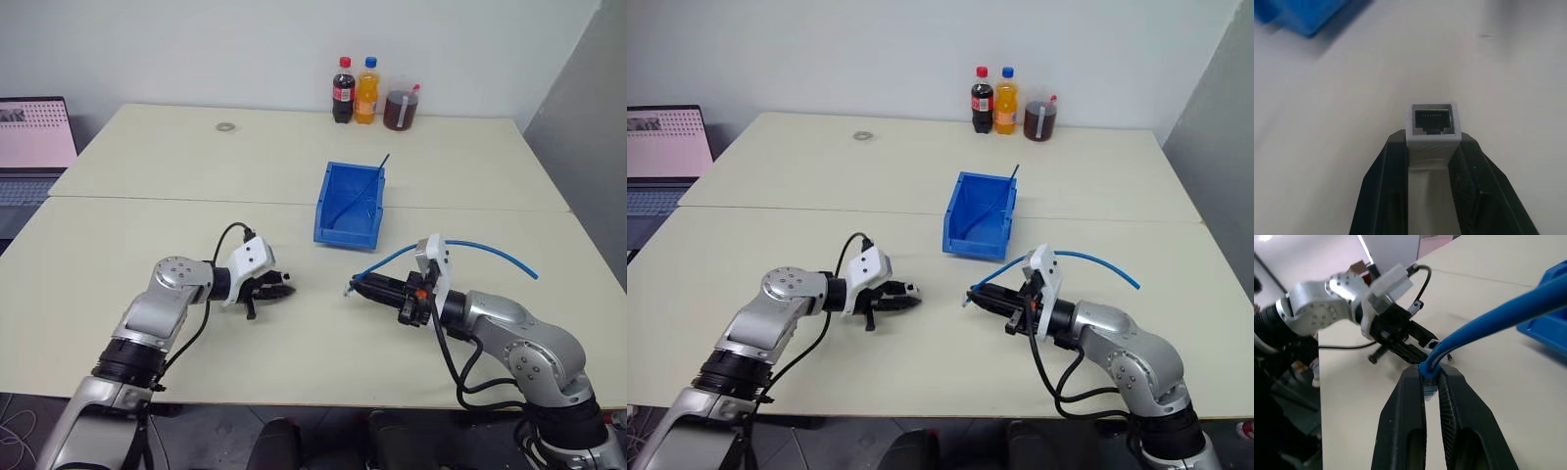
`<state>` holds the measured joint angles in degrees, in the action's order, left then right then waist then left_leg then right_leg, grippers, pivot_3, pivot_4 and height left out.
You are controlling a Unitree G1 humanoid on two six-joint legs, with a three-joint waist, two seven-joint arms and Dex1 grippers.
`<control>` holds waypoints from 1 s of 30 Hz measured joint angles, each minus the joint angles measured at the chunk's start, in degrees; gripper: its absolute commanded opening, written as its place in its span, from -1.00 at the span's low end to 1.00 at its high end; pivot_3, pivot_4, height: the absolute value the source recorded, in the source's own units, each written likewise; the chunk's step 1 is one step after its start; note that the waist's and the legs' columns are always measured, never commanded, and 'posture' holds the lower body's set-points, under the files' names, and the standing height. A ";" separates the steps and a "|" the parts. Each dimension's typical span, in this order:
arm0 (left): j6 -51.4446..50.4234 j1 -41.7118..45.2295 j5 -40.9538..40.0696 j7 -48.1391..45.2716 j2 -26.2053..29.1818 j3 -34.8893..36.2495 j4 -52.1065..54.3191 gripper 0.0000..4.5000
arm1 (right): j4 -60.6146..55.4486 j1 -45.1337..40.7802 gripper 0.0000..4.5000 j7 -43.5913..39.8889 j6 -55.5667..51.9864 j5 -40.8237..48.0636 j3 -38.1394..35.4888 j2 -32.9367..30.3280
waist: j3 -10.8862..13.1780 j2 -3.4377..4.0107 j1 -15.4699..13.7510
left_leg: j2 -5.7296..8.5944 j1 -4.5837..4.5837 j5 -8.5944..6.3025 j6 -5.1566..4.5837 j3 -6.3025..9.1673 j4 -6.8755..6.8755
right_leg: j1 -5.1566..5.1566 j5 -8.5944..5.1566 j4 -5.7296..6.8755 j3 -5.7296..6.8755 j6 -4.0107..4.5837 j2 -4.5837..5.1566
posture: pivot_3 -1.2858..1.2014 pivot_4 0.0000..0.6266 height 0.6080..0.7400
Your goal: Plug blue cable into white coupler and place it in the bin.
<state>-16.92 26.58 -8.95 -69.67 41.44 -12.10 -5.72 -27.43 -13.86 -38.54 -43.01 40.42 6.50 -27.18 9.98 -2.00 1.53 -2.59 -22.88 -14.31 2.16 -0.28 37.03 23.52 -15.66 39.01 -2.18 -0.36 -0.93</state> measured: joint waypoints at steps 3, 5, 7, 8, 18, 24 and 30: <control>1.74 -0.01 0.48 -3.83 1.60 -2.01 1.81 -0.65 | -0.21 0.47 -0.96 -0.77 0.90 -1.05 0.66 -0.11 | 0.00 0.00 0.07 | 0.03 0.06 0.00 -0.01 -0.05 0.02 | -0.03 0.01 0.01 -0.06 -0.01 -0.02 | 0.03 -0.52 1.00; 3.31 -0.06 1.50 -4.99 1.69 -3.53 1.71 -0.65 | -0.20 0.54 -0.96 -1.24 1.53 -1.63 1.45 -0.14 | 0.00 0.00 0.12 | 0.03 0.06 0.00 -0.01 -0.06 0.03 | -0.02 0.01 0.01 -0.06 -0.01 -0.08 | 0.03 -0.52 1.00; 5.34 0.08 2.94 -5.27 1.53 -4.72 0.73 -0.65 | 0.37 0.48 -0.96 -1.98 3.21 -3.52 2.47 -0.14 | 0.00 0.00 0.12 | 0.04 0.05 0.00 -0.01 -0.05 0.02 | -0.01 0.00 0.00 -0.05 0.00 -0.12 | 0.03 -0.52 1.00; 6.35 0.19 3.68 -5.30 1.51 -5.15 0.06 -0.65 | 1.07 0.33 -0.96 -2.40 4.15 -4.56 3.03 -0.17 | 0.00 0.00 0.12 | 0.05 0.05 0.00 -0.01 -0.06 0.02 | -0.01 0.00 0.00 -0.05 0.00 -0.14 | 0.03 -0.52 1.00; 12.80 1.34 5.29 -6.09 0.30 -5.71 -3.89 -0.65 | 10.72 -6.27 -0.96 -7.14 15.28 -16.03 11.65 3.59 | -0.01 0.01 0.08 | 0.04 0.07 0.00 -0.01 -0.06 0.04 | -0.02 0.00 0.02 -0.04 0.00 -0.19 | 0.03 -0.52 1.00; 14.14 1.41 5.35 -6.36 -0.15 -5.68 -4.75 -0.65 | 19.08 -10.38 -0.96 -9.07 21.97 -22.05 16.58 8.63 | -0.04 0.00 -0.05 | 0.03 0.07 0.00 -0.01 -0.06 0.05 | -0.03 0.01 0.02 -0.04 0.01 -0.11 | 0.03 -0.52 1.00; 15.31 1.30 5.31 -6.56 -0.15 -5.53 -5.62 -0.65 | 25.53 -12.18 -0.96 -9.86 28.49 -28.33 19.53 10.87 | -0.06 0.02 0.00 | 0.03 0.12 0.00 -0.02 -0.09 0.05 | -0.04 0.01 0.06 -0.07 0.01 -0.11 | 0.03 -0.52 1.00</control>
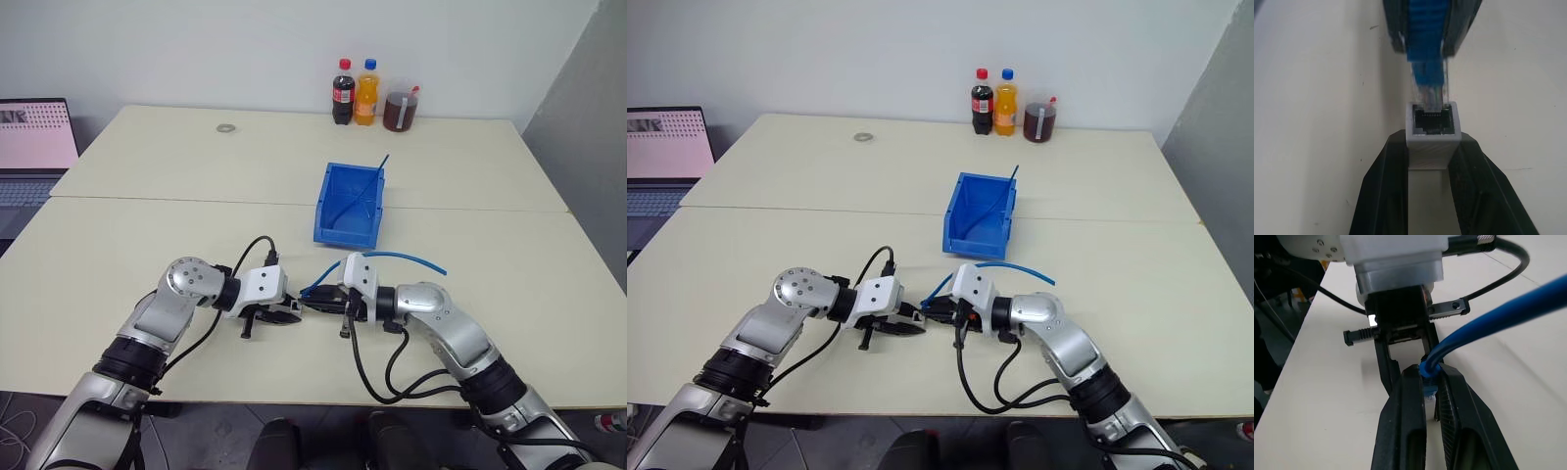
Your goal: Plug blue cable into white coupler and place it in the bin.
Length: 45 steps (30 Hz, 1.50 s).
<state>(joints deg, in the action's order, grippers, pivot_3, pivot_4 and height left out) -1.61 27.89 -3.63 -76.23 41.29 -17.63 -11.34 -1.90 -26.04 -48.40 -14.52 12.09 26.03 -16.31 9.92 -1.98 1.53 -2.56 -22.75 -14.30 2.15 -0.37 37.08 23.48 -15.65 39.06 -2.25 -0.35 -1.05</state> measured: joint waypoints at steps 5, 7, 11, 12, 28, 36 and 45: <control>0.74 -0.04 -0.01 0.12 -0.04 0.02 -0.49 -0.65 | 1.13 -0.54 -0.96 -0.31 1.59 -2.16 0.05 0.94 | -0.02 0.01 0.02 | -0.01 0.05 0.00 0.00 0.02 0.00 | -0.05 0.00 0.02 0.02 0.00 -0.01 | 0.03 -0.52 1.00; 0.82 -0.04 0.00 0.26 -0.12 0.02 -0.70 -0.65 | 1.12 -0.54 -0.96 -0.55 1.74 -2.94 0.05 0.88 | -0.05 0.02 0.02 | -0.01 0.09 0.00 0.00 0.02 0.00 | -0.09 0.00 0.02 0.01 0.00 -0.01 | 0.03 -0.52 1.00; 0.89 -0.03 -0.01 0.45 -0.34 0.02 -1.22 -0.65 | 1.09 -0.85 -0.96 -1.27 1.81 -4.31 0.07 0.83 | -0.11 0.09 0.02 | 0.00 0.21 0.00 0.00 0.01 0.00 | -0.19 0.00 0.03 0.01 0.01 -0.01 | 0.03 -0.52 1.00; 0.90 -0.03 -0.01 0.48 -0.46 0.04 -1.40 -0.65 | 1.10 -0.97 -0.96 -1.33 1.72 -4.49 0.10 0.84 | -0.12 0.11 0.02 | 0.00 0.21 0.00 0.00 0.01 0.00 | -0.20 0.00 0.03 0.01 0.00 0.00 | 0.03 -0.52 1.00; -1.69 0.62 -0.09 0.27 -1.28 -0.07 -2.51 -0.65 | 0.31 -2.85 -0.96 -2.50 1.27 -8.91 2.13 0.53 | -0.51 0.40 0.00 | 0.04 0.33 0.01 -0.01 -0.01 0.00 | -0.29 0.01 0.06 -0.01 0.00 0.00 | 0.03 -0.52 1.00; -2.95 0.98 -0.08 0.14 -1.57 -0.25 -2.37 -0.65 | 0.04 -3.80 -0.96 -2.77 0.28 -11.00 3.20 0.18 | -0.54 0.43 -0.09 | 0.05 0.31 0.01 -0.01 0.00 0.01 | -0.29 0.01 0.05 -0.01 0.00 0.01 | 0.03 -0.52 1.00; -4.18 0.98 -0.02 0.22 -1.56 -0.26 -1.90 -0.65 | 0.04 -5.45 -0.96 -3.61 -3.46 -11.25 3.34 0.53 | -0.56 0.45 -0.09 | 0.05 0.32 0.01 -0.01 0.00 0.01 | -0.29 0.01 0.05 -0.01 0.00 0.02 | 0.03 -0.52 1.00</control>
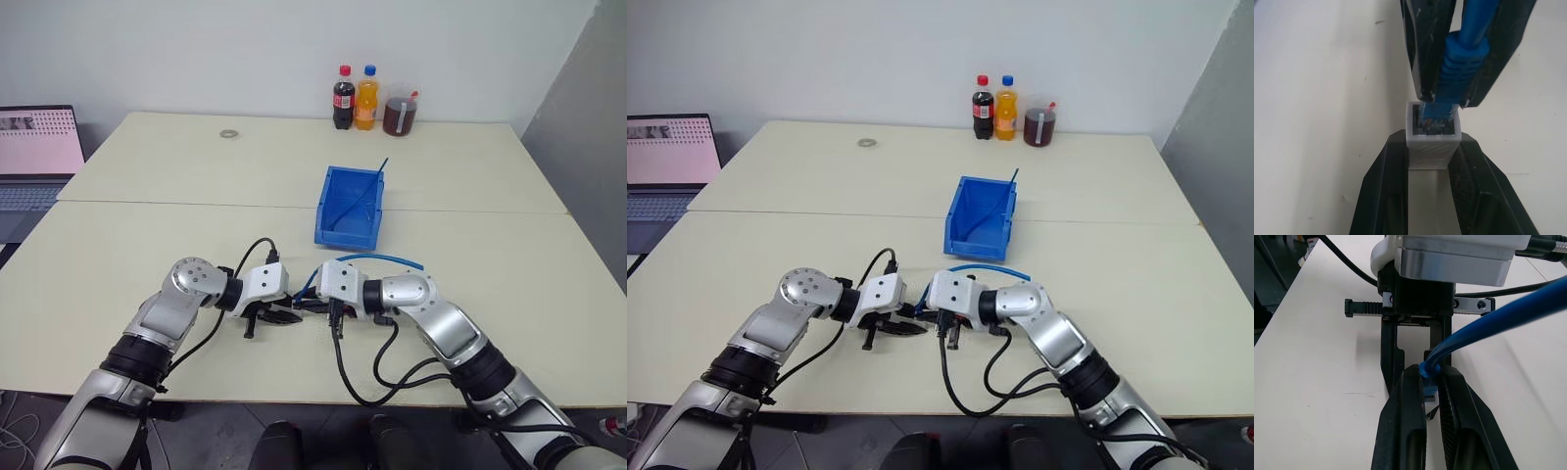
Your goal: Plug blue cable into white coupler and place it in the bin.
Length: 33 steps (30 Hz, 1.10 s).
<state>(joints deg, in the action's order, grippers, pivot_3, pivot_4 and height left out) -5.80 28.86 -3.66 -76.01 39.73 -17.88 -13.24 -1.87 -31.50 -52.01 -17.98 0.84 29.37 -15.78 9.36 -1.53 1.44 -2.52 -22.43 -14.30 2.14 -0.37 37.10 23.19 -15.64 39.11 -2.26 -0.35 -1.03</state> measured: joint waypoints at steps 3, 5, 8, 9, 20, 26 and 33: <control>-0.13 -0.02 0.03 0.03 0.00 0.00 0.15 -0.65 | 0.00 -0.37 -0.96 -0.49 -0.62 0.02 0.02 -0.05 | -0.01 0.00 0.00 | 0.00 0.00 0.00 0.00 0.00 0.00 | 0.00 0.00 0.00 0.00 0.00 0.00 | 0.03 -0.52 1.00; -0.25 -0.03 0.06 0.06 0.00 0.00 0.26 -0.65 | -0.01 -0.57 -0.96 -0.71 -1.58 0.29 -0.03 0.11 | -0.02 0.00 0.00 | 0.00 0.00 0.00 0.00 0.00 0.00 | 0.00 0.00 0.00 0.00 0.00 0.00 | 0.03 -0.52 1.00; -0.46 -0.19 0.17 0.19 0.03 0.03 0.76 -0.65 | -0.01 -0.57 -0.96 -1.26 -2.75 0.69 -0.10 0.45 | -0.02 0.01 0.00 | 0.00 0.00 0.00 0.00 0.00 0.00 | 0.00 0.00 -0.01 0.00 0.00 0.00 | 0.03 -0.52 1.00; -0.60 -0.37 0.23 0.27 0.07 0.10 1.06 -0.65 | -0.01 -0.64 -0.96 -1.50 -2.94 0.71 -0.08 0.48 | -0.03 0.02 0.00 | 0.00 0.00 0.00 0.00 0.00 0.00 | 0.00 0.00 -0.01 -0.01 0.00 0.00 | 0.03 -0.52 1.00; -2.48 -1.88 0.52 0.51 0.56 0.75 2.71 -0.65 | 2.08 -2.64 -0.96 -2.52 -3.80 -0.75 1.32 1.78 | -0.45 0.17 0.33 | -0.01 0.12 -0.01 -0.01 0.00 -0.07 | -0.01 -0.01 -0.03 -0.10 0.01 -0.08 | 0.03 -0.52 1.00; -2.99 -2.50 0.96 0.59 0.57 0.93 3.26 -0.65 | 2.43 -2.78 -0.96 -2.53 -3.67 -2.01 1.73 2.75 | -0.62 0.17 0.39 | -0.07 0.28 -0.01 -0.01 -0.03 -0.12 | -0.05 -0.02 -0.01 -0.14 0.03 -0.16 | 0.03 -0.52 1.00; -3.61 -2.76 1.22 0.61 0.51 0.99 3.41 -0.65 | 3.14 -2.18 -0.96 -2.53 -2.59 -2.97 1.73 3.48 | -0.92 0.17 0.40 | -0.09 0.44 -0.02 -0.02 -0.11 -0.17 | -0.11 -0.04 -0.01 -0.19 0.06 -0.19 | 0.03 -0.52 1.00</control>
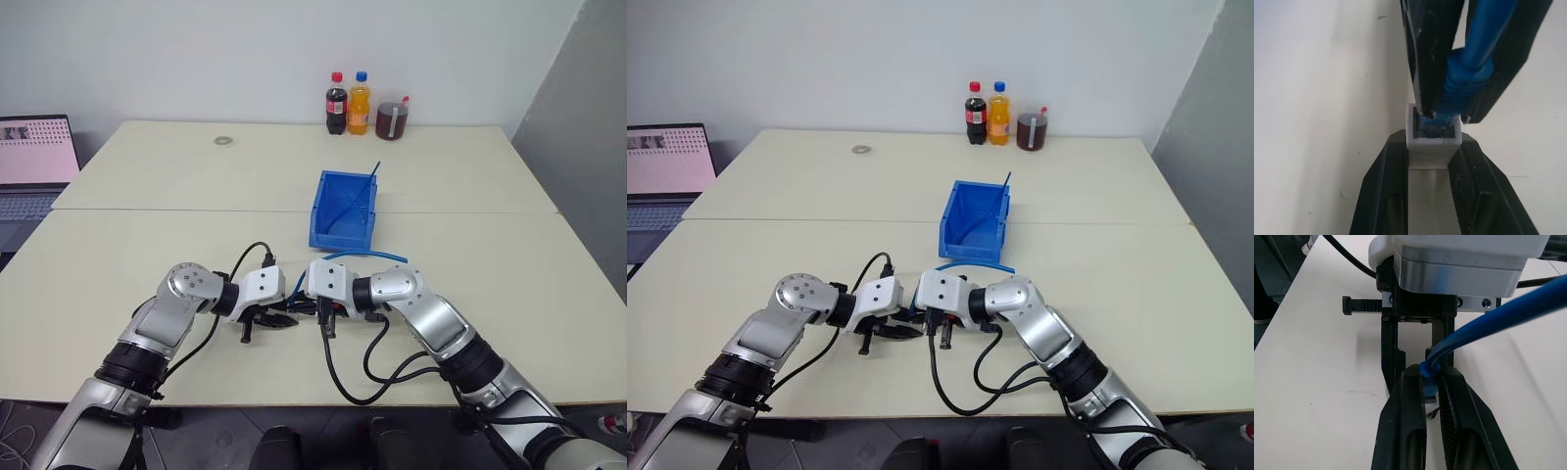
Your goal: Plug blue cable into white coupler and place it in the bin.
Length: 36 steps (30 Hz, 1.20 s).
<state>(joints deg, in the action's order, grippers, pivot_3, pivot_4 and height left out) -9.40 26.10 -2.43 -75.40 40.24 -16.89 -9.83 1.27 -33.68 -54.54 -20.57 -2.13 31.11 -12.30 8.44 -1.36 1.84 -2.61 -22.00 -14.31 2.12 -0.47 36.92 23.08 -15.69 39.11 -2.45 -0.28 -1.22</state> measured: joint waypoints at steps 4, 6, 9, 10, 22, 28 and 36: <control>-0.14 -0.24 0.19 -0.02 0.04 0.14 0.05 -0.65 | 0.96 0.50 -0.96 0.01 0.94 -0.05 -0.03 0.53 | -0.22 0.00 0.01 | -0.01 0.05 0.00 -0.01 -0.02 -0.03 | -0.02 -0.01 0.00 -0.03 0.02 -0.01 | 0.03 -0.52 1.00; -0.19 -0.41 0.24 -0.04 0.07 0.33 0.06 -0.65 | 1.62 0.50 -0.96 0.05 1.15 -0.05 -0.27 1.24 | -0.27 0.00 0.09 | -0.03 0.10 -0.01 -0.01 -0.03 -0.04 | -0.04 -0.02 0.00 -0.04 0.03 -0.04 | 0.03 -0.52 1.00; -0.30 -0.62 0.27 -0.01 0.10 0.49 0.06 -0.65 | 2.79 0.54 -0.96 0.14 1.42 -0.03 -0.63 2.34 | -0.34 0.04 0.18 | -0.07 0.15 -0.01 -0.01 -0.02 -0.05 | -0.06 -0.03 0.01 -0.05 0.04 -0.08 | 0.03 -0.52 1.00; -0.33 -0.65 0.29 0.02 0.10 0.51 0.06 -0.65 | 2.90 0.73 -0.96 0.13 1.48 -0.03 -0.62 2.40 | -0.37 0.05 0.18 | -0.07 0.16 -0.01 -0.01 -0.03 -0.05 | -0.08 -0.03 0.01 -0.05 0.05 -0.08 | 0.03 -0.52 1.00; -0.33 -1.51 0.30 0.90 -0.03 0.94 0.21 -0.65 | 4.82 2.41 -0.96 0.43 6.44 -0.22 -0.62 2.39 | -0.82 0.28 0.19 | -0.08 0.33 -0.05 -0.06 -0.03 -0.13 | -0.28 -0.13 -0.03 -0.05 0.21 -0.09 | 0.03 -0.52 1.00; -0.35 -2.12 0.43 1.03 0.03 0.98 0.21 -0.65 | 5.86 2.98 -0.96 0.46 8.02 -1.12 -0.61 2.66 | -0.84 0.24 0.22 | -0.06 1.19 -0.07 -0.05 -0.02 -0.62 | -0.88 -0.48 -0.13 -0.18 0.67 -0.04 | 0.03 -0.52 1.00; -0.33 -2.24 0.52 0.94 -0.03 1.03 0.15 -0.65 | 7.61 2.58 -0.96 -0.08 9.12 -1.16 -0.62 4.00 | -0.96 0.36 0.23 | -0.12 1.30 -0.07 -0.05 0.01 -0.90 | -0.88 -0.45 -0.10 -0.06 0.61 -0.08 | 0.03 -0.52 1.00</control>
<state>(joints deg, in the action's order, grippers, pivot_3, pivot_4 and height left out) -9.74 23.87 -1.92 -74.46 40.21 -15.86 -9.68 8.88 -31.10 -54.62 -11.45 -3.29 30.49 -8.30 7.48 -1.00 2.07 -2.73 -20.70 -14.38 2.06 -0.47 36.03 22.20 -16.14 39.01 -2.51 0.33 -1.30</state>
